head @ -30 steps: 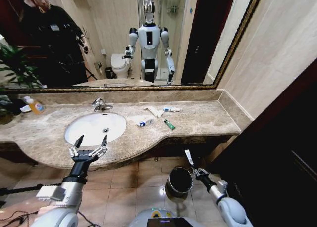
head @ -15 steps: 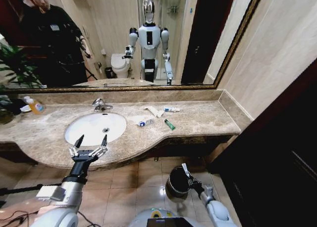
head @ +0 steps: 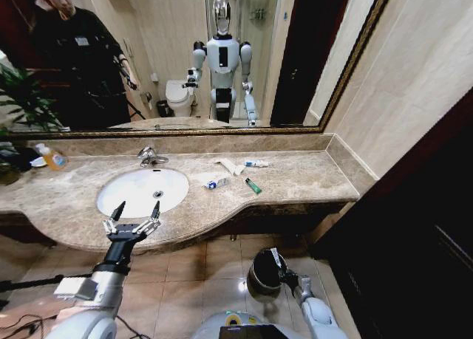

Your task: Pick up the trash from the sink and place it in the trash bin.

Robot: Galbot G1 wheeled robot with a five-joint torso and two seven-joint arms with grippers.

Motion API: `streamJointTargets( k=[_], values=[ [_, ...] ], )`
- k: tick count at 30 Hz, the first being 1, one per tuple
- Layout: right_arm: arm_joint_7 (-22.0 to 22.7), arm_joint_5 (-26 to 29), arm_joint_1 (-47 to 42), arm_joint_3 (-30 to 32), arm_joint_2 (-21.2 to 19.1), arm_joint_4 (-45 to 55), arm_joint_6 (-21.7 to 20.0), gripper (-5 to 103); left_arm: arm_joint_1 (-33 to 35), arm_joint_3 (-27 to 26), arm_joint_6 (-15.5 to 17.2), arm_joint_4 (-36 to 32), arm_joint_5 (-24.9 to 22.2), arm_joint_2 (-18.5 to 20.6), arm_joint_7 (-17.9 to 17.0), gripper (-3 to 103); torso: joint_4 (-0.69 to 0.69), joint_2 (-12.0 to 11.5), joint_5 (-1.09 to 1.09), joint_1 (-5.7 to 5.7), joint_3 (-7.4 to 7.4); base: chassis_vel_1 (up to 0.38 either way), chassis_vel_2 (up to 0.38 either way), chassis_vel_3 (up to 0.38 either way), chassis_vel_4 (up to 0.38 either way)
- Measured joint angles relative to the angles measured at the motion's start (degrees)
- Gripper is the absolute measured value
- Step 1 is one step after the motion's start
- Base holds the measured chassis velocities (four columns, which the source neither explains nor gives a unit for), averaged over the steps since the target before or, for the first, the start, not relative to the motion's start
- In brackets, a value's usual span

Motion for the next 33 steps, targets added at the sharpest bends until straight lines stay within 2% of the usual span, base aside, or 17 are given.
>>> streamJointTargets(
  k=[8, 9, 11, 13, 14, 15, 17, 19, 21, 22, 26, 31, 33],
  values=[
    [0.7, -0.3, 0.8, -0.2, -0.1, -3.1, 0.0, 17, 0.0, 0.0, 0.0, 0.0, 0.0, 0.0, 0.0, 100, 0.0, 0.0, 0.0, 0.0, 0.0, 0.0, 0.0, 0.0, 0.0],
    [1.1, -0.5, 0.8, -0.4, 0.1, -3.1, 0.1, 14, 0.0, 0.0, 0.0, 0.0, 0.0, 0.0, 0.0, 100, 0.0, 0.0, 0.0, 0.0, 0.0, 0.0, 0.0, 0.0, 0.0],
    [1.3, -0.7, 0.7, -0.6, 0.5, -2.8, 0.1, 23, 0.0, 0.0, 0.0, 0.0, 0.0, 0.0, 0.0, 100, 0.0, 0.0, 0.01, 0.0, 0.0, 0.0, 0.0, 0.0, 0.0],
    [1.5, -0.7, 0.8, -0.6, 0.7, -2.6, 0.1, 23, 0.0, 0.0, 0.0, 0.0, 0.0, 0.0, 0.0, 100, 0.0, 0.0, 0.0, 0.0, 0.0, 0.0, 0.0, 0.0, 0.0],
    [2.0, -0.8, 0.9, -0.7, 1.1, -2.4, 0.1, 33, 0.0, 0.0, 0.0, 0.0, 0.0, 0.0, 0.0, 100, 0.0, 0.0, 0.0, 0.0, 0.0, 0.0, 0.0, 0.0, 0.0],
    [2.0, -0.8, 0.9, -0.7, 1.1, -2.4, 0.1, 33, 0.0, 0.0, 0.0, 0.0, 0.0, 0.0, 0.0, 100, 0.0, 0.0, 0.0, 0.0, 0.0, 0.0, 0.0, 0.0, 0.0],
    [2.4, -1.1, 1.0, -0.7, 1.4, -2.2, 0.2, 44, 0.0, 0.0, 0.0, 0.0, 0.0, 0.0, 0.0, 100, 0.0, 0.0, 0.01, 0.0, 0.0, 0.0, 0.0, 0.0, 0.0],
    [2.4, -1.2, 1.0, -0.7, 1.4, -2.2, 0.3, 44, 0.0, 0.0, 0.0, 0.0, 0.0, 0.0, 0.0, 100, 0.0, 0.0, 0.0, 0.0, 0.0, 0.0, 0.0, 0.0, 0.0],
    [2.5, -1.2, 1.0, -0.7, 1.4, -2.2, 0.6, 56, 0.0, 0.0, 0.0, 0.0, 0.0, 0.0, 0.0, 100, 0.0, 0.0, 0.0, 0.0, 0.0, 0.0, 0.0, 0.0, 0.0],
    [2.5, -1.2, 1.0, -0.7, 1.4, -2.2, 0.6, 56, 0.0, 0.0, 0.0, 0.0, 0.0, 0.0, 0.0, 100, 0.0, 0.0, 0.0, 0.0, 0.0, 0.0, 0.0, 0.0, 0.0],
    [2.7, -1.2, 0.6, -0.5, 1.0, -2.1, 0.9, 77, 0.0, 0.0, 0.0, 0.0, 0.0, 0.0, 0.0, 100, 0.0, 0.0, 0.0, 0.0, 0.0, 0.0, 0.0, 0.0, 0.0],
    [2.7, -0.8, -0.4, -0.4, 0.8, -0.4, 0.9, 87, 0.0, 0.0, 0.0, 0.0, 0.0, 0.0, 0.0, 100, 0.0, 0.0, 0.0, 0.0, 0.0, 0.0, 0.0, 0.0, 0.0],
    [2.6, 0.2, -1.3, -0.4, 0.5, 1.5, 0.5, 97, 0.0, 0.0, 0.0, 0.0, 0.0, 0.0, 0.0, 100, 0.0, 0.0, 0.01, 0.0, 0.0, 0.0, 0.0, 0.0, 0.0]
  ],
)
